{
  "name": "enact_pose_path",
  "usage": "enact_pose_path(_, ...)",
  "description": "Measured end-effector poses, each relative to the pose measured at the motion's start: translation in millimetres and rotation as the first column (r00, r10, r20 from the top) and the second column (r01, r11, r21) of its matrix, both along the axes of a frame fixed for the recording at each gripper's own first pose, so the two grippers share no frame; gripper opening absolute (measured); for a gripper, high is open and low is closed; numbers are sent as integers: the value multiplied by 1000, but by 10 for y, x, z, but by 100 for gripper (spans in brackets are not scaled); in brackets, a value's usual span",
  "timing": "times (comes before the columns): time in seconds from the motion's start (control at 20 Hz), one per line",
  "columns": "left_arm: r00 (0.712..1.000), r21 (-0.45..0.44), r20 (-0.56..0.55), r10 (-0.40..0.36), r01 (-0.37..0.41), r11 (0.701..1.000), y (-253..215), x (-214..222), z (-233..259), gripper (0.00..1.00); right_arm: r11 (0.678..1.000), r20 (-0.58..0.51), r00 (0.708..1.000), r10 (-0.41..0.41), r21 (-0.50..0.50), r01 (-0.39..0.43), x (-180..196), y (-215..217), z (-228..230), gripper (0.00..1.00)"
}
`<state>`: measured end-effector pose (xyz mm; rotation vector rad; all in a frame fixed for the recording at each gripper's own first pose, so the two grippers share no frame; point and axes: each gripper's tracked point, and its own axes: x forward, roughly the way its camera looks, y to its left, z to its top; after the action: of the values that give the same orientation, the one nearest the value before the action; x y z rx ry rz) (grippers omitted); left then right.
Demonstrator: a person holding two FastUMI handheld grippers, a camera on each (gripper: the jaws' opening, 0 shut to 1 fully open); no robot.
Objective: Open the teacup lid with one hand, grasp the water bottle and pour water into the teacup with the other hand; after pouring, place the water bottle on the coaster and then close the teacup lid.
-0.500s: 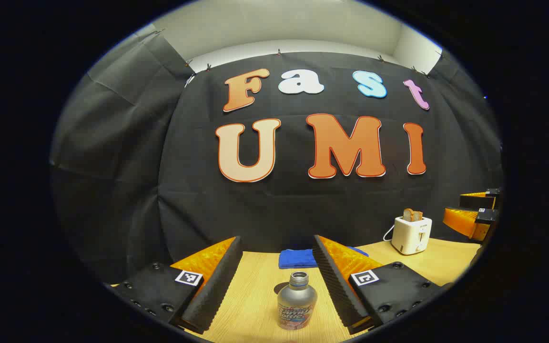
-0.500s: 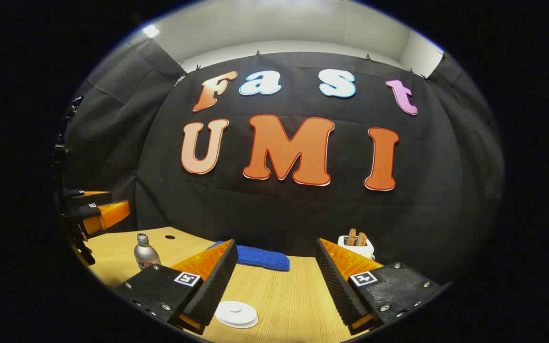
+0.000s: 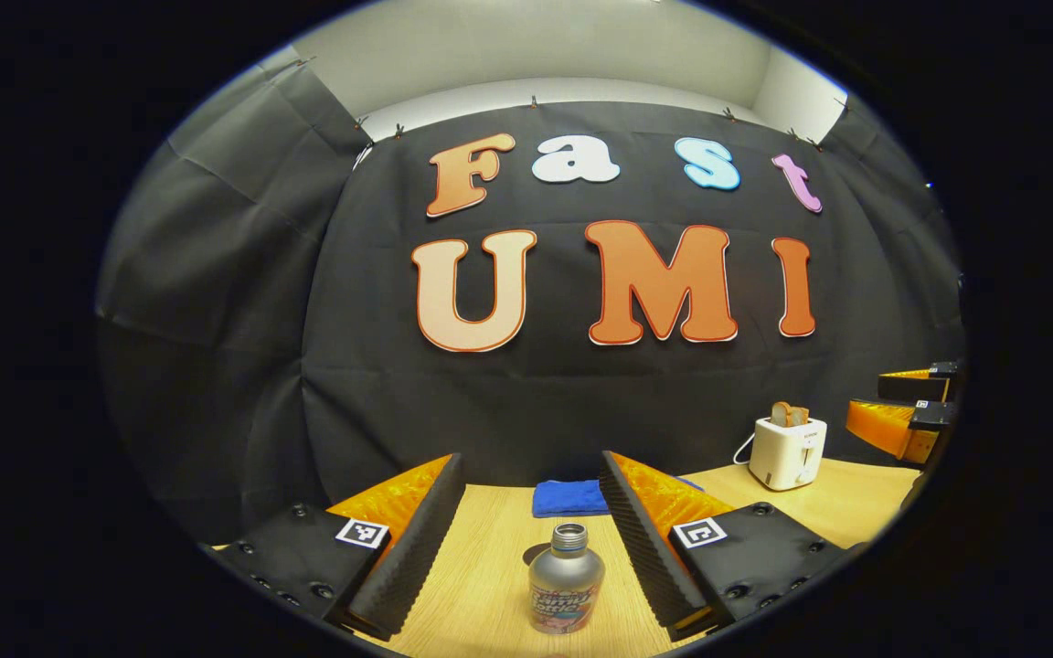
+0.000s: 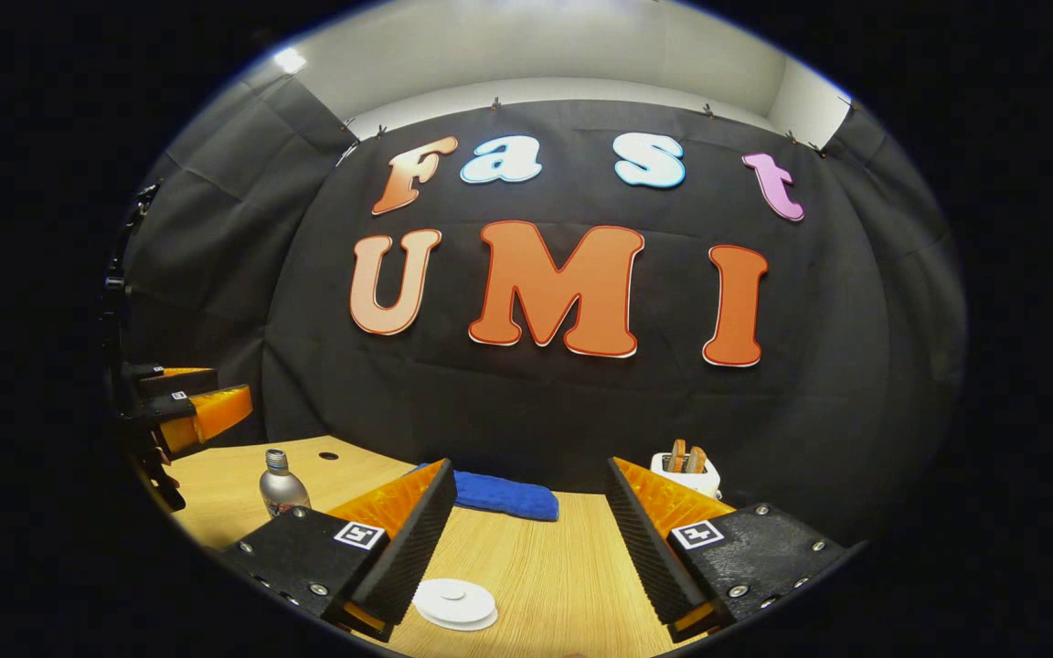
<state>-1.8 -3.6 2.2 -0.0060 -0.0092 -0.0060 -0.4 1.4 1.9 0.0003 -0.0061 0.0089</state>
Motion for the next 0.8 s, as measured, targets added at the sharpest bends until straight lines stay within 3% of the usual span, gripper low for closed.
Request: enact_pose_path(0.8,1000,-7,-21,4,-4,1000,-20,-43,-53,100,1000,-30,999,27,13,-27,41,24,-119,98)
